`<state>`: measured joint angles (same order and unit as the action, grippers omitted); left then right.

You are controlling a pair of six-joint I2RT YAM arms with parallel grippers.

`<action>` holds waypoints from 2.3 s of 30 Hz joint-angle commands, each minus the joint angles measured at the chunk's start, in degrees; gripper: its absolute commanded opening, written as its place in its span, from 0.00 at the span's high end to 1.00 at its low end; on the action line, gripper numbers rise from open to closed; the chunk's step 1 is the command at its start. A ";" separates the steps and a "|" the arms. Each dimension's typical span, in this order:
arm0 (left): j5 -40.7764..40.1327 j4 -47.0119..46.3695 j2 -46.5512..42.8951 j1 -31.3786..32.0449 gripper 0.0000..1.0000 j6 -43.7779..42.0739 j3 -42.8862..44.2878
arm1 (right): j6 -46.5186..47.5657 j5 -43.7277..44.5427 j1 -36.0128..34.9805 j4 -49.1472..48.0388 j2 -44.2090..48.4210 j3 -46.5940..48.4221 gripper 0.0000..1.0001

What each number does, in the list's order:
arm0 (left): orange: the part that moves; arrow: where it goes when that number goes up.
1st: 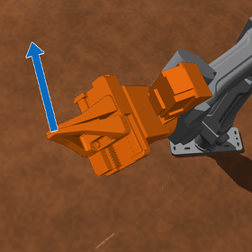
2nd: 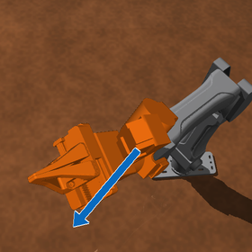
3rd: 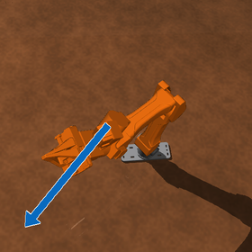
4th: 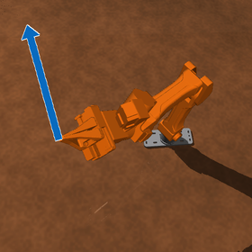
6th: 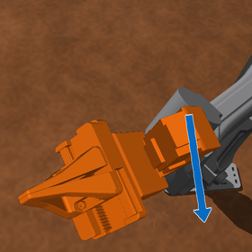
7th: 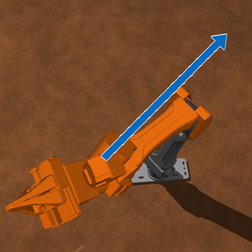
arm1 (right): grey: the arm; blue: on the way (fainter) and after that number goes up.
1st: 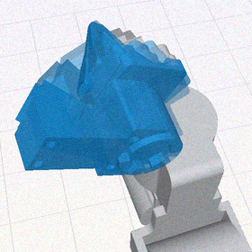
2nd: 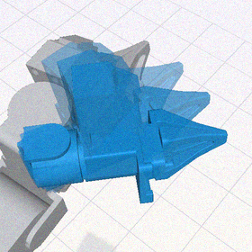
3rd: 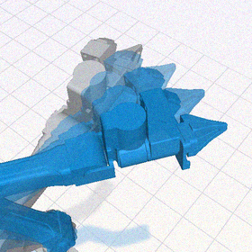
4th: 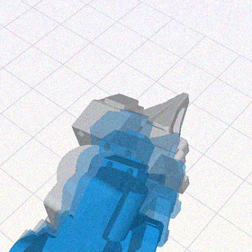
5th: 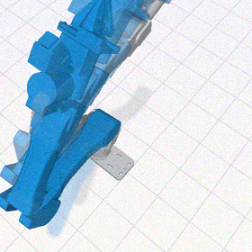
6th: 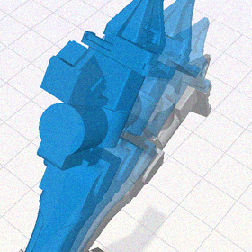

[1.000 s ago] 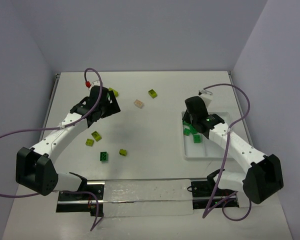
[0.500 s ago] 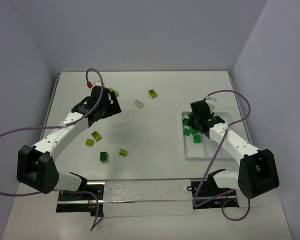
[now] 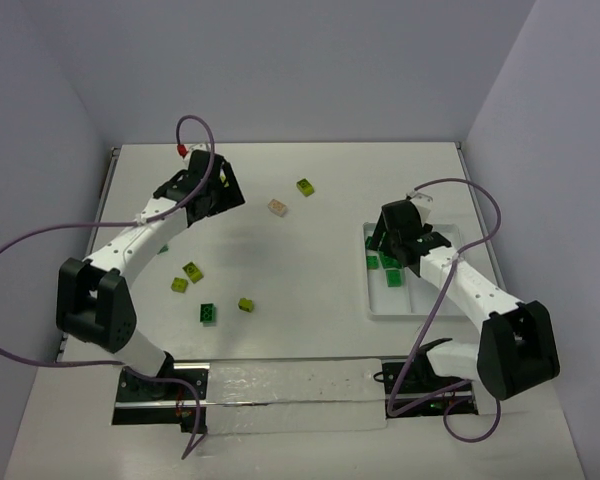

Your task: Sort the legos into containers by color

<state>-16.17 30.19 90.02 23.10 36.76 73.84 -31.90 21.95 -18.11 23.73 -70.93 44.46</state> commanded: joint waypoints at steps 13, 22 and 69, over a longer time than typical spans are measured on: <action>4.21 0.77 31.49 -12.47 0.20 2.71 29.25 | 2.93 -0.72 0.09 1.76 5.97 6.67 0.18; 3.39 2.27 39.94 -14.36 0.28 5.36 36.74 | 3.08 -0.95 0.08 1.84 4.07 7.58 0.18; 4.28 0.30 28.95 -11.25 1.00 -3.72 24.39 | 2.19 -1.42 0.09 3.05 5.89 6.81 0.18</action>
<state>-12.96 30.35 128.72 8.51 37.36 101.52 -29.12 19.19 -18.11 26.06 -68.05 49.54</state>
